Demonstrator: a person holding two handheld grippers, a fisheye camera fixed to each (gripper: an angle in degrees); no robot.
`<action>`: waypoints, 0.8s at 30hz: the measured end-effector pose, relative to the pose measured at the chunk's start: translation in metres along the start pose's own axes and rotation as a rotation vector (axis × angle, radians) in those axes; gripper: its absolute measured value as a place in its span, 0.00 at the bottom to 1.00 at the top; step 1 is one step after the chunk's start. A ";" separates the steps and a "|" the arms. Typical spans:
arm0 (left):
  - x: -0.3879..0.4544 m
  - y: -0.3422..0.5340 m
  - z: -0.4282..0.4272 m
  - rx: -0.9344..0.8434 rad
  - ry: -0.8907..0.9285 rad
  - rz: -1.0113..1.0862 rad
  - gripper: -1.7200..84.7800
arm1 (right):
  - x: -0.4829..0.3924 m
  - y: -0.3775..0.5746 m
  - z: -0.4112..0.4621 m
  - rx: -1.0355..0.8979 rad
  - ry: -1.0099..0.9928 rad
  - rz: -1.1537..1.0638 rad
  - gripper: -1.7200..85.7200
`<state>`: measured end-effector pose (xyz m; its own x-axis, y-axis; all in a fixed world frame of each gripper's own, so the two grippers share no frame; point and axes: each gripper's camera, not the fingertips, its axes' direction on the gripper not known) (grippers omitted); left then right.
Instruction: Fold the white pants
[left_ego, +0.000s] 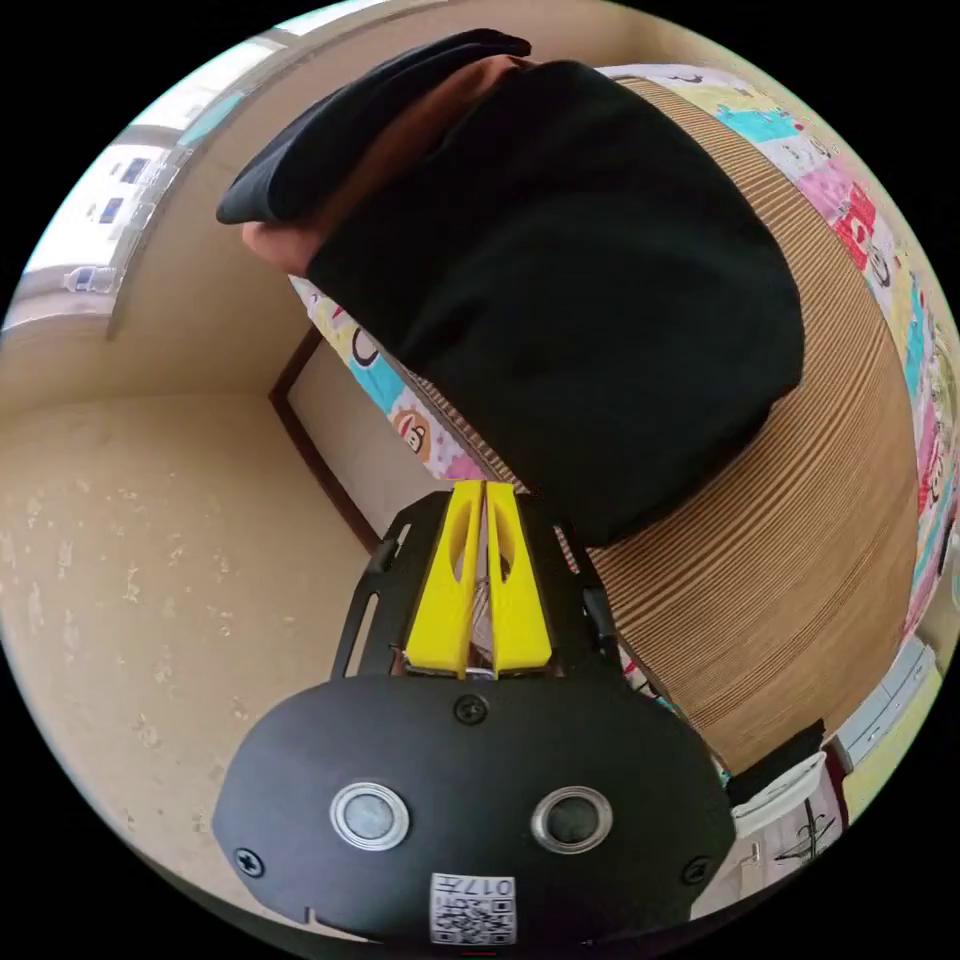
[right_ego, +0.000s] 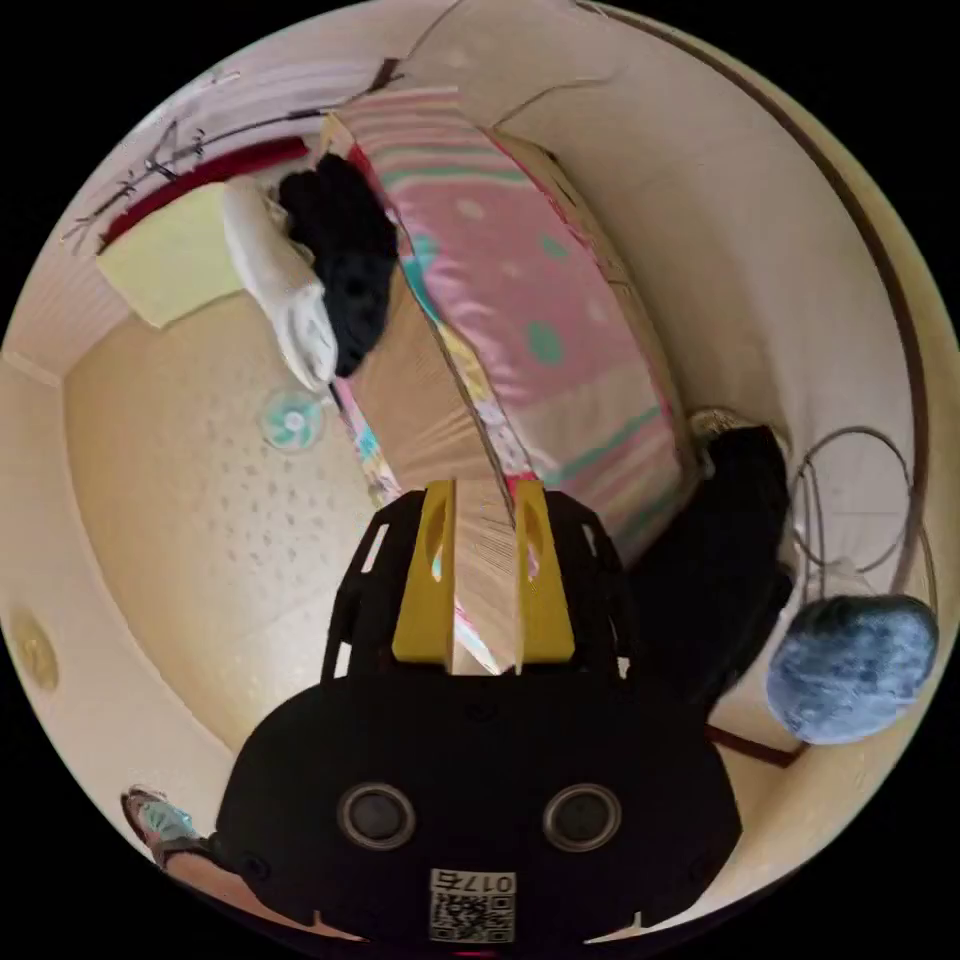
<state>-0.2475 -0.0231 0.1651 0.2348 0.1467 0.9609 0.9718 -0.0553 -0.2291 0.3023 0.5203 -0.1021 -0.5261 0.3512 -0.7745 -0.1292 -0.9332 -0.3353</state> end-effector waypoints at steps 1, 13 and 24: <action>0.020 0.007 0.001 -0.008 0.057 0.009 0.01 | -0.007 -0.004 -0.002 0.039 -0.072 -0.010 0.15; 0.192 0.119 0.018 0.120 0.039 0.206 0.01 | -0.267 -0.121 0.125 -0.026 0.164 -0.196 0.19; 0.085 0.186 0.107 -0.149 -0.163 -0.177 0.01 | -0.456 0.150 0.337 -0.242 0.466 -1.085 0.06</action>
<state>-0.0443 0.0844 0.1880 0.0738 0.3234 0.9434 0.9872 -0.1577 -0.0231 0.2397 0.1943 0.3814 0.1196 0.9843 -0.1297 -0.1291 -0.1141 -0.9850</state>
